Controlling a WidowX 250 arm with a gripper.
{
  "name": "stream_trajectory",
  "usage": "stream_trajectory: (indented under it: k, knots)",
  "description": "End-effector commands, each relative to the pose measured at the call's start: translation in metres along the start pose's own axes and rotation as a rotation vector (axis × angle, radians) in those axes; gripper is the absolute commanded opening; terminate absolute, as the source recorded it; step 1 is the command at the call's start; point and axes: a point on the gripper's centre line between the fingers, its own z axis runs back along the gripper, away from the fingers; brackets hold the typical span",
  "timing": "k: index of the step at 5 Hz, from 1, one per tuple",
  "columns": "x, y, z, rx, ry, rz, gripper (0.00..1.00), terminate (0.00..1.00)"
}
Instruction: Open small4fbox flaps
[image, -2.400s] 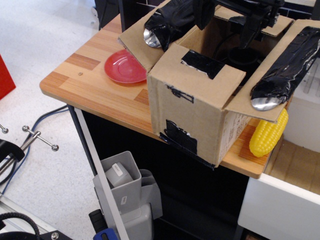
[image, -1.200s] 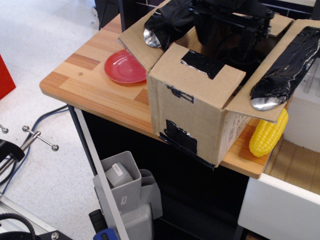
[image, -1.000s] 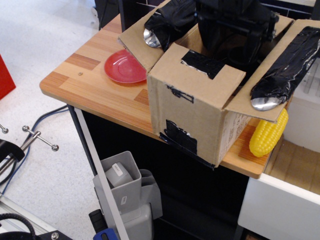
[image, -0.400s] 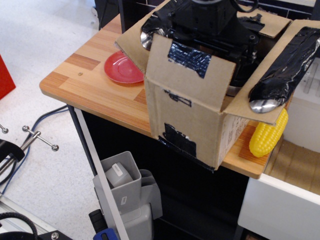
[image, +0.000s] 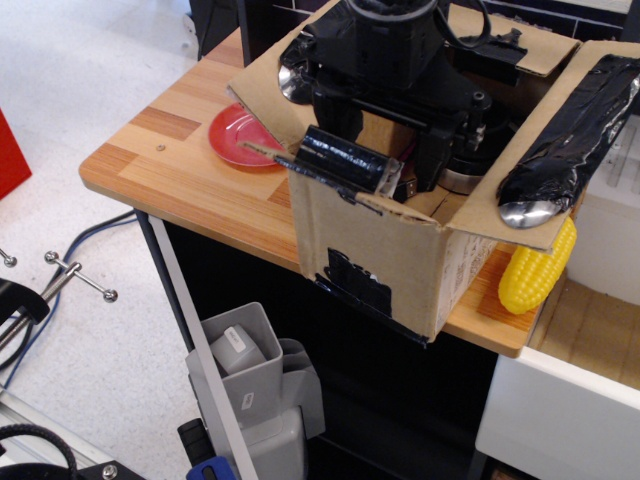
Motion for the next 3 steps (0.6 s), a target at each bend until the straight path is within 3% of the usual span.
stream_trajectory:
  k: [1, 3]
  knots:
    - [0.001, -0.001, 0.035, 0.039, -0.066, 0.038, 1.00, 0.00]
    - [-0.011, 0.000, 0.033, 0.029, -0.084, 0.074, 1.00, 0.00]
